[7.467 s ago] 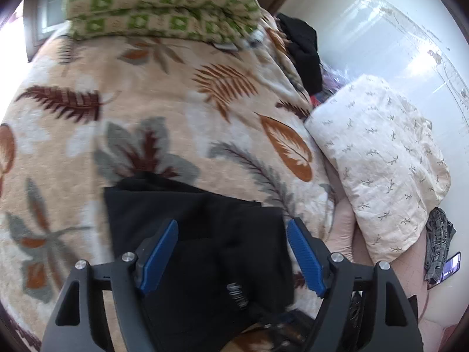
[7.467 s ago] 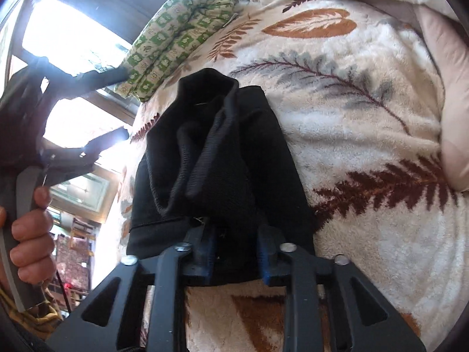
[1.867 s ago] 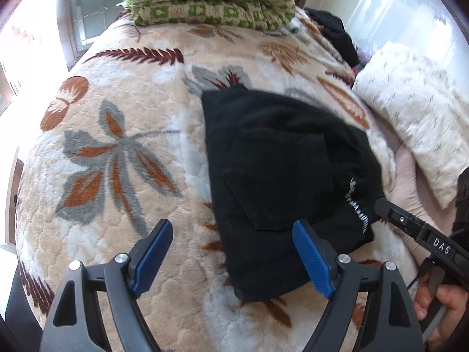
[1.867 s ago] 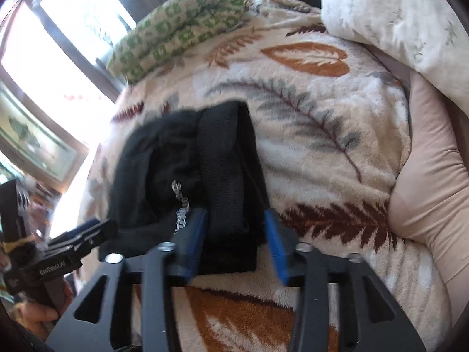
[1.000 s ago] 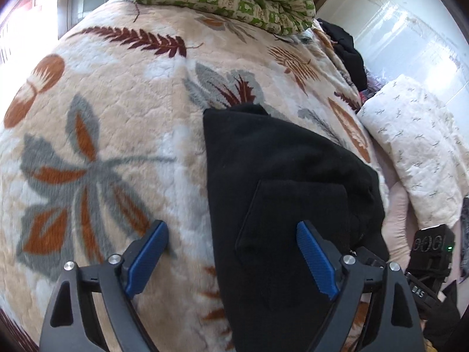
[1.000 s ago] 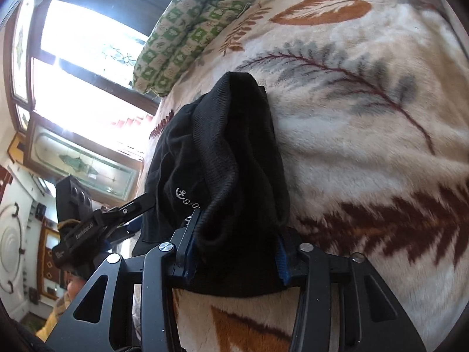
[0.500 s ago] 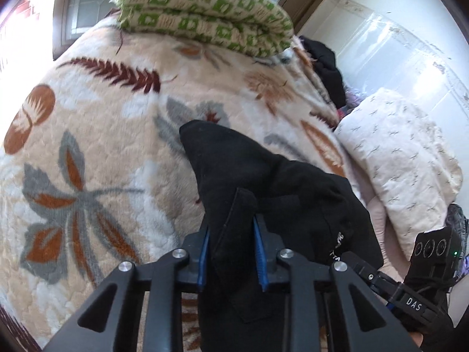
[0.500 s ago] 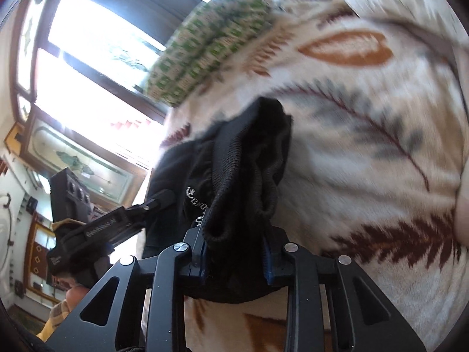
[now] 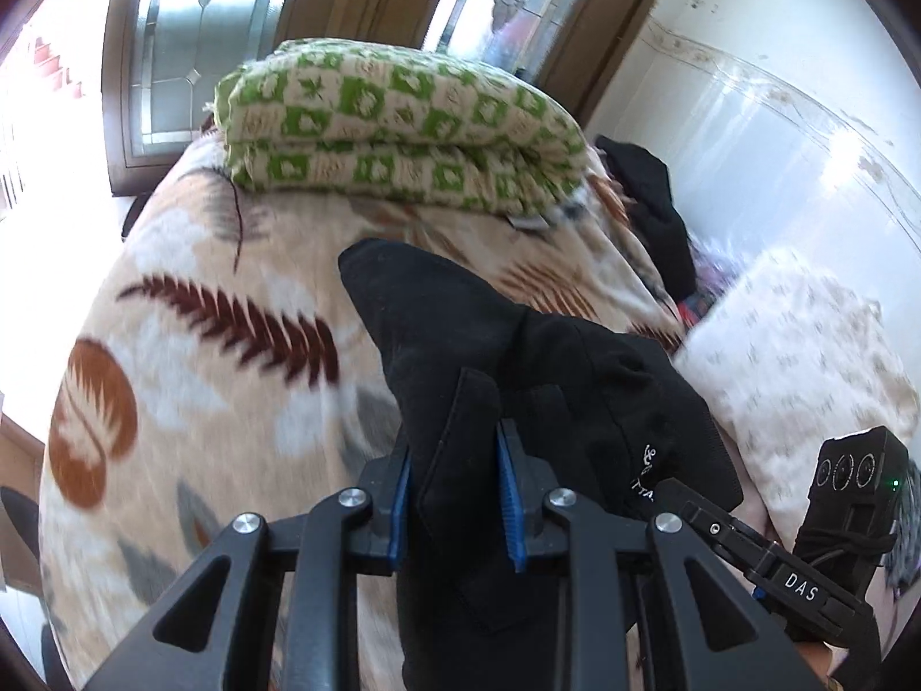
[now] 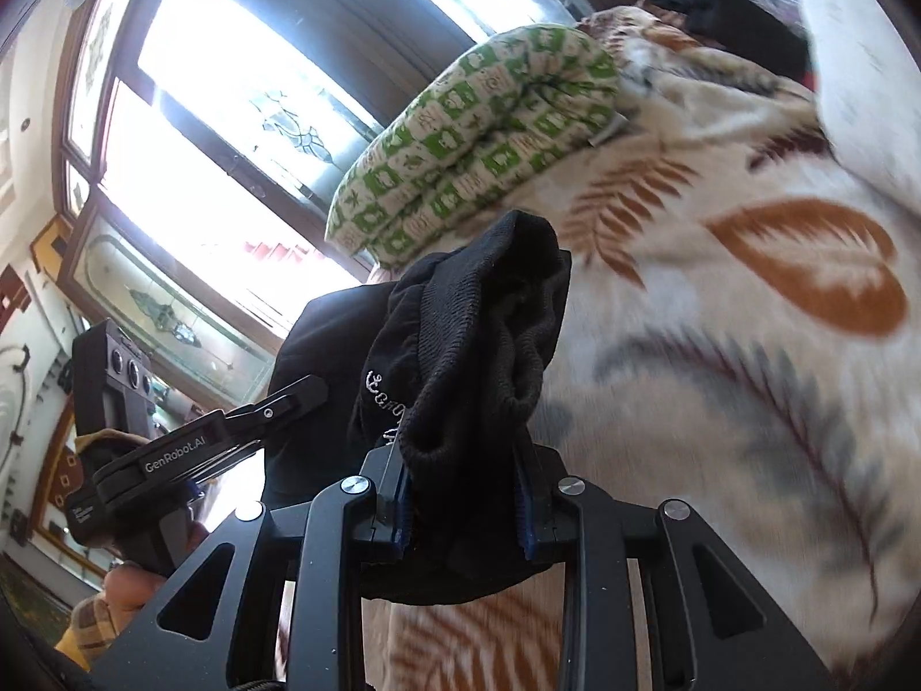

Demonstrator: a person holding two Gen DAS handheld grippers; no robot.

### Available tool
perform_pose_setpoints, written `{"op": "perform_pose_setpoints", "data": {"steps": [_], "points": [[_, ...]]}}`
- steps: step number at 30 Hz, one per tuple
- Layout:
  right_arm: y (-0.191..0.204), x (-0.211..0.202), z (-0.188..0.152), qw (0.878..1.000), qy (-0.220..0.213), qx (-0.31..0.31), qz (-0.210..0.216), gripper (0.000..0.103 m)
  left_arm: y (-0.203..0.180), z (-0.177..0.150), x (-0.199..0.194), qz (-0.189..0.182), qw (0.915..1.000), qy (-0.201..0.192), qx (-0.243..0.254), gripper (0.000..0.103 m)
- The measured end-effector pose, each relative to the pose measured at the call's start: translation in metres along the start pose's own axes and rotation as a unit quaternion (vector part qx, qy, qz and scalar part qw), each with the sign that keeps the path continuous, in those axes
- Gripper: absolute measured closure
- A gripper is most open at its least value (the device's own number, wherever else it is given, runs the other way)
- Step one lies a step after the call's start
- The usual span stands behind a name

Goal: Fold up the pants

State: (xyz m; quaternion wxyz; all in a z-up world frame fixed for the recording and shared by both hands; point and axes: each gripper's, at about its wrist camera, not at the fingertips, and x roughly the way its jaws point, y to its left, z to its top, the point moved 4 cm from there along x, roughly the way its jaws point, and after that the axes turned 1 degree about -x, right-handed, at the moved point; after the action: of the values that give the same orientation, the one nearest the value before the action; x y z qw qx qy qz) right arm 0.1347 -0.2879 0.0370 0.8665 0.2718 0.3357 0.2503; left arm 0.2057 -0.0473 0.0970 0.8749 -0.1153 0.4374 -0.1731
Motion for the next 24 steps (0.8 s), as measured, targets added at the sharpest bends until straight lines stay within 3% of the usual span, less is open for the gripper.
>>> {"op": "perform_pose_setpoints", "data": {"steps": [6,9,11,14,17,20,22,24], "points": [[-0.015,0.051,0.03,0.999,0.023,-0.011,-0.028,0.076,0.023,0.027,0.052,0.02,0.9996,0.013,-0.016,0.075],[-0.04,0.08,0.023,0.996,0.06,-0.009,-0.068,0.072,0.037,0.015,0.091,0.038,0.9976,0.054,-0.022,0.073],[-0.059,0.091,0.011,0.992,0.081,-0.004,-0.1,0.067,0.049,0.001,0.107,0.054,0.9964,0.06,-0.023,0.064],[-0.067,0.081,0.003,0.996,0.054,-0.016,-0.076,0.067,0.063,-0.007,0.107,0.033,0.9971,0.044,-0.053,0.05],[-0.065,0.075,0.002,0.995,0.058,-0.02,-0.085,0.064,0.066,-0.007,0.102,0.024,0.9962,0.049,-0.067,0.048],[-0.062,0.059,0.001,0.992,0.052,-0.013,-0.11,0.049,0.061,-0.009,0.082,0.031,0.9966,0.04,-0.065,0.048],[-0.057,0.046,-0.001,0.992,0.044,-0.017,-0.118,0.048,0.055,-0.015,0.066,0.041,0.997,0.034,-0.056,0.047],[-0.052,0.032,-0.005,0.991,0.036,-0.018,-0.126,0.048,0.054,-0.021,0.056,0.04,0.9972,0.032,-0.054,0.038]]}}
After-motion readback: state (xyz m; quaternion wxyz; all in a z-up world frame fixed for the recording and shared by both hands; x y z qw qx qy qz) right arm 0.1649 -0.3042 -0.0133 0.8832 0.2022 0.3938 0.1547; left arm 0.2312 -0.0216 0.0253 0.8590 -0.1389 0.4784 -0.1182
